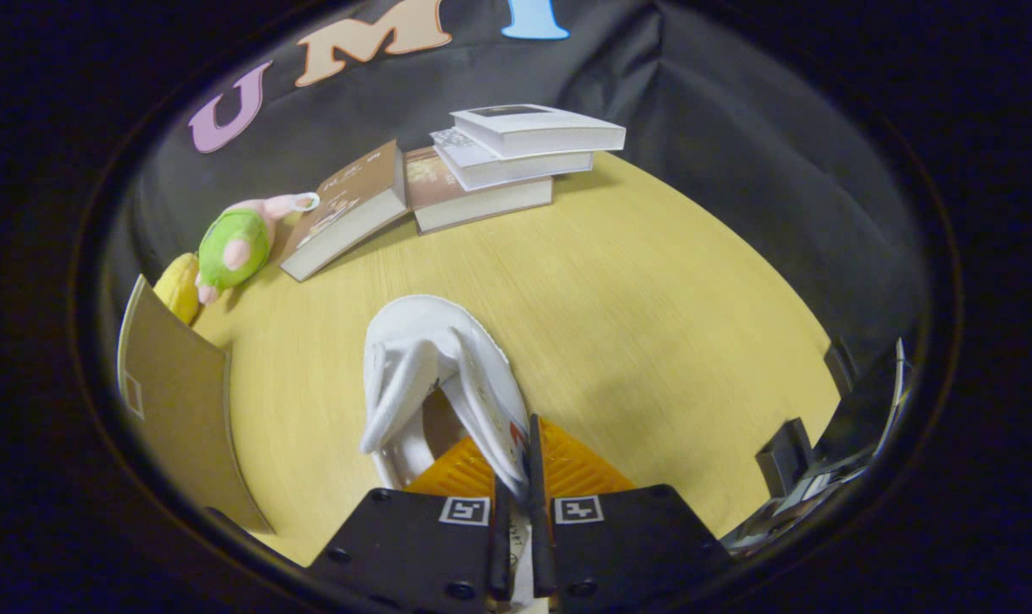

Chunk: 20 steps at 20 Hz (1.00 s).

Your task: Open the storage box then place both shoes into the box .Put the left shoe in first, then the right shoe, with the right side of both shoes facing outward in a uniform manner.

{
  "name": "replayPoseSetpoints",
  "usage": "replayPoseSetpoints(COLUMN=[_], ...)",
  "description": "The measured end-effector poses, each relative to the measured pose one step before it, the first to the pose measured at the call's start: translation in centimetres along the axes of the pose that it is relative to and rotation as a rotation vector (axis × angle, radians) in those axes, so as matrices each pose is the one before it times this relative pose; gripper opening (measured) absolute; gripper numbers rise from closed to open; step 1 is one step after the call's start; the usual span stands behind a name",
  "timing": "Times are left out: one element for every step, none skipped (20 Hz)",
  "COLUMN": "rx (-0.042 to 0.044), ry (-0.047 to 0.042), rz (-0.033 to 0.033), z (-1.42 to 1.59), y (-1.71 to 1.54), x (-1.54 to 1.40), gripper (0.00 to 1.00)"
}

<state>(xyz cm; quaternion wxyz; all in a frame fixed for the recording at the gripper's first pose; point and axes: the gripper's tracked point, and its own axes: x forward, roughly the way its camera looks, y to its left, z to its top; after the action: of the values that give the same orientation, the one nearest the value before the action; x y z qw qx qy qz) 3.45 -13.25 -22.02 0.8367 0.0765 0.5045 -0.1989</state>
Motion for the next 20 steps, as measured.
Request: replayPoseSetpoints(rx=[0.00098, -0.00584, 0.00844, -0.00361, -0.00767, -0.00240, -0.00156, -0.00014, 0.00047, -0.00313, -0.00867, -0.01345, -0.02420, -0.02067, -0.01761, -0.00773, -0.00058, 0.00180, 0.00238, -0.00206], ry=[-0.00796, -0.00140, -0.00960, -0.00359, 0.00821, 0.00289, 0.00018, -0.00568, -0.01152, -0.01409, -0.01272, -0.01332, -0.01441, -0.01663, -0.02192, -0.02354, -0.02758, -0.03136, -0.02745, -0.02521], rz=[-0.01235, -0.01183, -0.01137, -0.00914, -0.00722, -0.01033, -0.01153, -0.00978, -0.01025, -0.01392, -0.01991, -0.02591, -0.03171, -0.03259, -0.02566, -0.01649, -0.00554, 0.00561, 0.01548, 0.02011], z=[0.062, -0.128, 0.072, -0.122, -0.319, -0.349, -0.135, -0.026, 0.227, 0.310, 0.409, 0.518, 0.701, 0.825, 1.007, 1.092, 1.184, 1.220, 1.152, 1.003], y=[-0.086, -0.052, 0.178, 0.121, 0.131, 0.110, 0.130, 0.117, 0.103, -0.063, -0.169, -0.296, -0.377, -0.460, -0.308, -0.144, 0.131, 0.375, 0.704, 0.920], x=[-0.137, -0.041, -0.179, -0.172, -0.338, -0.432, -0.542, -0.625, -0.833, -0.947, -1.128, -1.200, -1.311, -1.373, -1.373, -1.437, -1.442, -1.384, -1.432, -1.359], gripper=[0.14, 0.14, 0.07, 0.07, 0.07, 0.07, 0.06, 0.07, 0.07, 0.07, 0.06, 0.07, 0.06, 0.06, 0.06, 0.06, 0.06, 0.06, 0.06, 0.06])
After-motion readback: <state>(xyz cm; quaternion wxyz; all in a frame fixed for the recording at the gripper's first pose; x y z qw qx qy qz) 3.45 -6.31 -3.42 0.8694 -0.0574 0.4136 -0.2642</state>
